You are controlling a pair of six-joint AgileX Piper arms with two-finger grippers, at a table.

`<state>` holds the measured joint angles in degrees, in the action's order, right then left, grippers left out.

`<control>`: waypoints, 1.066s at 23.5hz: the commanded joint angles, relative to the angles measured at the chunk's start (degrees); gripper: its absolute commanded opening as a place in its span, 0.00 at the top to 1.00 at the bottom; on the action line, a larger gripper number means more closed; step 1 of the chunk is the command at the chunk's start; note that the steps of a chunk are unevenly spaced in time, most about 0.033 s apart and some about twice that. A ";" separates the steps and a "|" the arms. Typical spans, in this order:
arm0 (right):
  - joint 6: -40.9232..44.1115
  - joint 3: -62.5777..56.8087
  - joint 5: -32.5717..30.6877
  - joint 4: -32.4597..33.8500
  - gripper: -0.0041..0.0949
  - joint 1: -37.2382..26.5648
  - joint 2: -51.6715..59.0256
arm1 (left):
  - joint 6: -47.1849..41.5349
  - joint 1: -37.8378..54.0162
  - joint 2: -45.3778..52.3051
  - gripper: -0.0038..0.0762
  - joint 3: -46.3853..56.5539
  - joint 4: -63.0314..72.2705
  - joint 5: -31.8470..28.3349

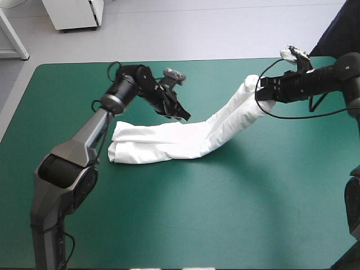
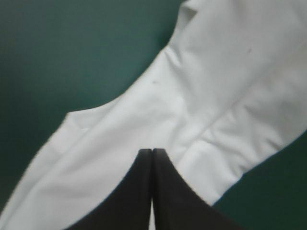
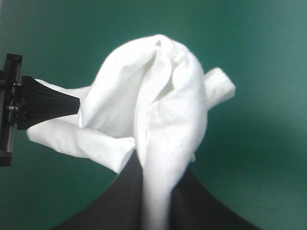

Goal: Fold the cloth

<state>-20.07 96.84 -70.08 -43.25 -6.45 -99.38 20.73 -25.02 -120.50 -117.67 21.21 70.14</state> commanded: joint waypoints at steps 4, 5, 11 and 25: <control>-3.16 2.19 4.83 -13.12 0.97 7.60 3.47 | -0.89 7.01 19.83 0.98 -2.32 -1.19 3.67; -3.16 2.19 6.15 -13.12 0.97 10.65 3.35 | -0.89 8.06 22.42 0.98 -2.32 -1.19 3.67; -3.16 2.23 15.56 -13.12 0.97 23.84 0.76 | -1.15 9.23 33.03 0.98 4.35 -2.64 3.67; -3.14 22.02 16.90 -13.10 0.97 40.21 -26.19 | -2.42 9.23 49.21 0.98 16.79 -7.18 3.67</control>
<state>-22.61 114.10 -52.51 -53.06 32.91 -126.84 19.18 -15.82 -73.15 -99.74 13.55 72.23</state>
